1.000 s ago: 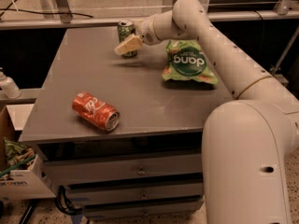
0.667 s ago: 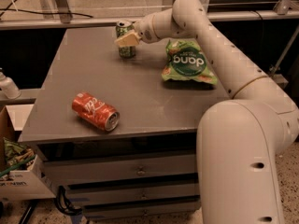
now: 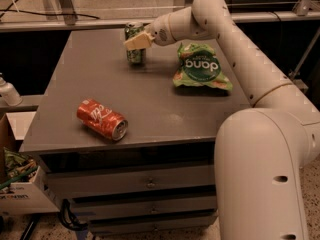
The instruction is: Move green can near coke can
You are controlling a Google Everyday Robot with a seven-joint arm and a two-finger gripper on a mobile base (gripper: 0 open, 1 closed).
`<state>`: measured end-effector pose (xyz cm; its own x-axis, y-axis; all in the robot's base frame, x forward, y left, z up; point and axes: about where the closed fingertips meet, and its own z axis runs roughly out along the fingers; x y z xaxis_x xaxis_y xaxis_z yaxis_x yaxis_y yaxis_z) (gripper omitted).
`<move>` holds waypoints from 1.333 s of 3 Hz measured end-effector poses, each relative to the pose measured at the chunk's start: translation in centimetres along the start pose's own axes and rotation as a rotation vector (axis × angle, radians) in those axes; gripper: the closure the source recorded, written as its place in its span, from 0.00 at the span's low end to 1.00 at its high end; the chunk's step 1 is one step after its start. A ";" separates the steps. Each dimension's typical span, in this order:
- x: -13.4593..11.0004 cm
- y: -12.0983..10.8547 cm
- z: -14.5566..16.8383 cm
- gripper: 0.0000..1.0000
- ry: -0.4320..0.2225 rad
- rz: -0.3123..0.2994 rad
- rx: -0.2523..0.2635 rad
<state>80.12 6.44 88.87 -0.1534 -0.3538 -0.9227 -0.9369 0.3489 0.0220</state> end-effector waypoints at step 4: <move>0.8 12.2 -5.8 1.00 0.011 -0.041 -0.275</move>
Offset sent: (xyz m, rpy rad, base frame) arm -0.1541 -0.0247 0.0231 0.0236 0.0606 0.2862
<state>66.70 5.35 90.62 -0.1157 -0.3730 -0.9206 -0.9922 0.0863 0.0897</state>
